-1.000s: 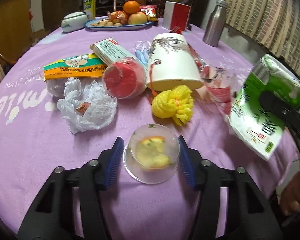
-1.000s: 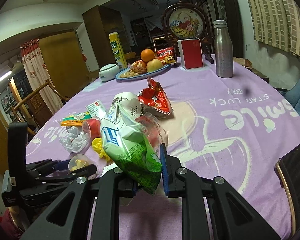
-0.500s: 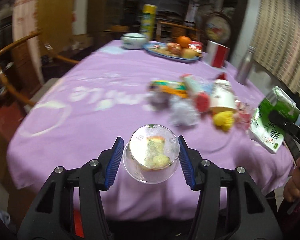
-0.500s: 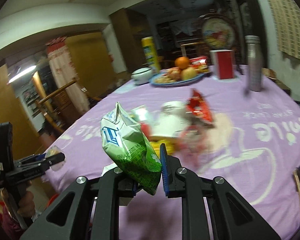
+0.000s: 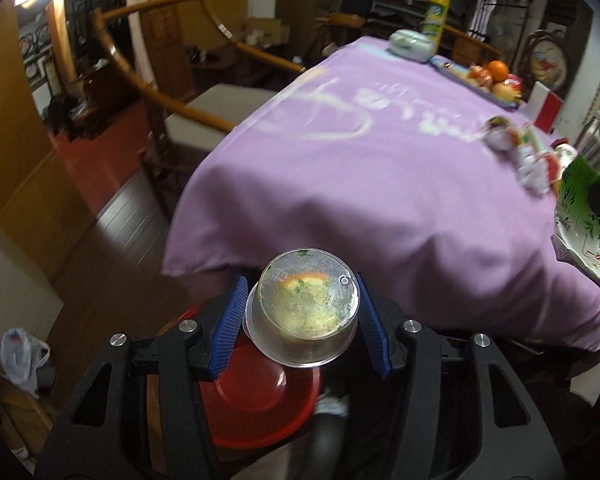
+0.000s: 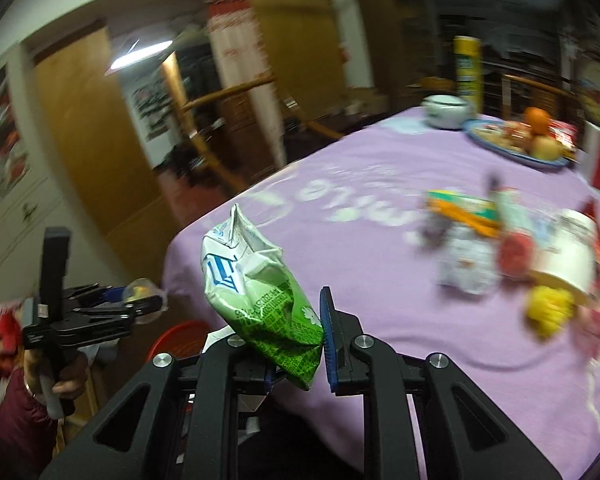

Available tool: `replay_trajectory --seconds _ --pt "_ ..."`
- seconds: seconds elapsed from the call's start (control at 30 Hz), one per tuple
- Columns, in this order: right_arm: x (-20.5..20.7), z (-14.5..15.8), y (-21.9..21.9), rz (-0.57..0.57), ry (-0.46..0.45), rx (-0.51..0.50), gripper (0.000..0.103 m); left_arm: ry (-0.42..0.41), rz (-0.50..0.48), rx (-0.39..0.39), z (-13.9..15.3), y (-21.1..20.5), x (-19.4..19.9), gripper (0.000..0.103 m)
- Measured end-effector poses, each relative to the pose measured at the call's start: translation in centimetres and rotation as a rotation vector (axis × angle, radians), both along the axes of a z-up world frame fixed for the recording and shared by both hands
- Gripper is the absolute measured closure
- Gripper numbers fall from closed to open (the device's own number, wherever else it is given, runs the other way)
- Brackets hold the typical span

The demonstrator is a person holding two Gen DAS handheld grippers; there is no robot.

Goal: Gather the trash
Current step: 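Carry the clear cup and green bag down and drop both into the red basket, then raise both open tools back over the table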

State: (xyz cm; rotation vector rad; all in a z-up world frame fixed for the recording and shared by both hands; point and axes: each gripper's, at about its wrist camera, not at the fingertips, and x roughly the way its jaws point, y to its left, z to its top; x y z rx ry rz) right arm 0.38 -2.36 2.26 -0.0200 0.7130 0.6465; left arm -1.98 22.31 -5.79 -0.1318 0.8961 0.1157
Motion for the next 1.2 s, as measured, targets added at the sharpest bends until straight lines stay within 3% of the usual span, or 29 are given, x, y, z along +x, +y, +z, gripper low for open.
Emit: replay_trajectory --seconds 0.1,0.2,0.23,0.37,0.5,0.57,0.6,0.8,1.03,1.2 --pt "-0.4 -0.3 4.3 0.076 0.014 -0.046 0.084 0.018 0.017 -0.016 -1.4 2.1 -0.9 0.045" --pt "-0.2 -0.5 8.1 0.139 0.038 -0.085 0.084 0.01 0.07 0.025 -2.2 3.7 -1.7 0.017" --pt "-0.3 -0.6 9.3 0.157 0.045 -0.094 0.084 -0.004 0.089 0.047 -2.2 4.1 -1.9 0.014" --pt "-0.6 -1.4 14.3 0.241 0.073 -0.141 0.084 -0.044 0.158 0.117 -2.2 6.5 -3.1 0.008" --pt "-1.6 -2.3 18.6 0.323 0.102 -0.182 0.083 -0.048 0.248 0.11 -2.9 9.7 -4.1 0.007" --pt "-2.1 -2.6 20.2 0.357 0.112 -0.194 0.072 -0.033 0.291 0.079 -3.5 11.5 -4.6 0.007" --pt "-2.3 -2.6 20.6 0.366 0.112 -0.196 0.062 -0.029 0.309 0.063 -3.7 12.3 -4.8 0.007" --pt "-2.0 -2.4 20.4 0.333 0.079 -0.209 0.06 -0.044 0.352 0.026 -3.8 13.8 -5.5 0.007" --pt "0.0 -2.2 17.4 0.269 0.076 -0.177 0.059 -0.051 0.31 0.051 -3.2 11.5 -4.6 0.007" --pt "0.4 -1.0 14.0 0.187 0.045 -0.132 0.051 -0.066 0.267 0.056 -2.3 9.3 -3.7 0.007"
